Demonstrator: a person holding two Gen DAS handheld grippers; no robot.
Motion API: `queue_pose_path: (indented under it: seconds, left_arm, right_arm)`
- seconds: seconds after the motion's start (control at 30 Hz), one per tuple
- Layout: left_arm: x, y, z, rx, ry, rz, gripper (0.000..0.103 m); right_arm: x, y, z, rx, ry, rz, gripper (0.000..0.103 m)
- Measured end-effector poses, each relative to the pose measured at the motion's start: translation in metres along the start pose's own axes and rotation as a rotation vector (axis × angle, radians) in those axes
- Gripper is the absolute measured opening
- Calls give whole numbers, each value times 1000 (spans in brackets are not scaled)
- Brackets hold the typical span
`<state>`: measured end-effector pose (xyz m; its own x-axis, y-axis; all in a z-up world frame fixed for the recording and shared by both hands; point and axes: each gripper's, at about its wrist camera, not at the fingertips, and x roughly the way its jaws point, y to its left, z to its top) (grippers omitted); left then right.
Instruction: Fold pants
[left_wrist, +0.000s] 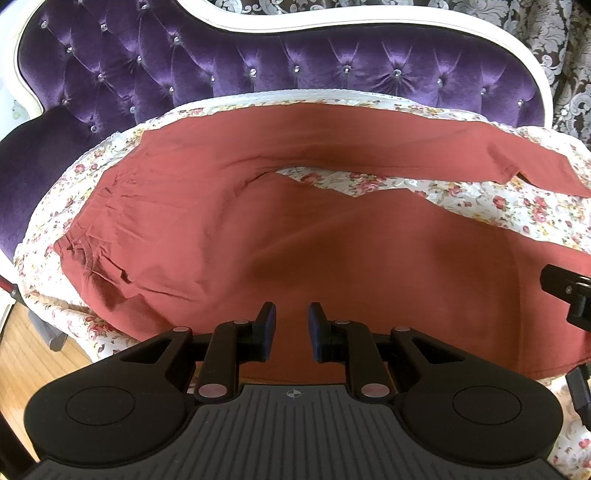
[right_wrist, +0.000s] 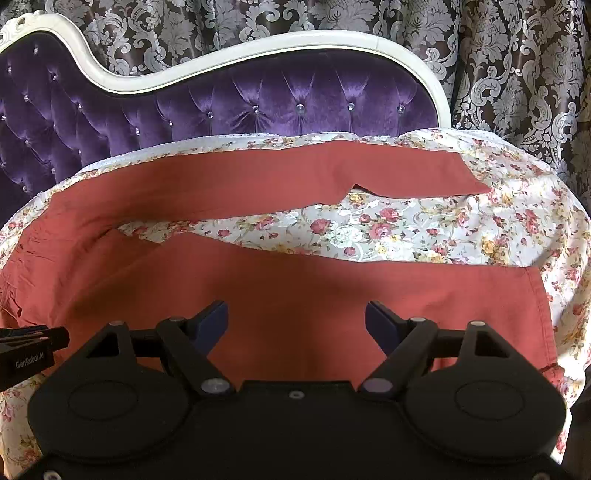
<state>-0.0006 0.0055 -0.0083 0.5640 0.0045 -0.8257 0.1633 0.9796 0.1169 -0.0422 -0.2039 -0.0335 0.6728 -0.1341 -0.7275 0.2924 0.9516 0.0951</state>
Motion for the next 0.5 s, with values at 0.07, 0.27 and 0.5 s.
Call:
queue_pose_path:
  seconds: [0.07,0.27,0.5]
  left_arm:
    - [0,0,0,-2,1,0,19]
    - [0,0,1,-1,1,1,19]
    - [0,-2,2,-1,5,1,19]
  right_arm:
    - [0,0,0,1,2,0,83]
    - [3,-1,-1,0,10,1,83]
    - [5,-1,-3,-2,19,1,83]
